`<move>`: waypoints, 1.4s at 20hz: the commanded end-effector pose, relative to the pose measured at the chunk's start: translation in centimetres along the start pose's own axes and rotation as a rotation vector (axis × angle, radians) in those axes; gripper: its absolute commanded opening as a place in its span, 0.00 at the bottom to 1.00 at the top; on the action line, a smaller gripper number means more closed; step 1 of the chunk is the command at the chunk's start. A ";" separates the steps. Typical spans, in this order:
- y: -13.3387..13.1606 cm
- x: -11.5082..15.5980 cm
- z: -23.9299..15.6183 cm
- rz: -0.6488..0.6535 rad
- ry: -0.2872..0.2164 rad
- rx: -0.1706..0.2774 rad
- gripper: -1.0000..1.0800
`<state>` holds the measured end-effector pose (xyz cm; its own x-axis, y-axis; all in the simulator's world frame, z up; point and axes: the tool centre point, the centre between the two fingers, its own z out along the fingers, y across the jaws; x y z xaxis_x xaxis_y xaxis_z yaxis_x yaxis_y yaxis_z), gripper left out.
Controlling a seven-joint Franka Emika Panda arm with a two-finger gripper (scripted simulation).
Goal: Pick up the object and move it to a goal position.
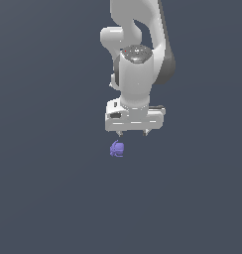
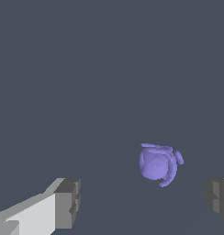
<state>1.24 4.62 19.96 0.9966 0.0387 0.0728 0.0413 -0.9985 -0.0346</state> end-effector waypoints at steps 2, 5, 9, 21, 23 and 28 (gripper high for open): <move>-0.1 0.0 0.0 -0.001 0.000 0.001 0.96; -0.7 0.1 -0.3 -0.008 0.002 0.010 0.96; -2.2 0.3 -0.9 -0.025 0.007 0.031 0.96; 0.7 -0.6 2.9 0.015 -0.018 0.010 0.96; 2.2 -1.3 4.8 0.035 -0.031 -0.002 0.96; 5.5 -2.9 8.8 0.076 -0.059 -0.027 0.96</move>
<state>-0.46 0.18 11.91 0.9995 -0.0253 0.0187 -0.0250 -0.9995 -0.0176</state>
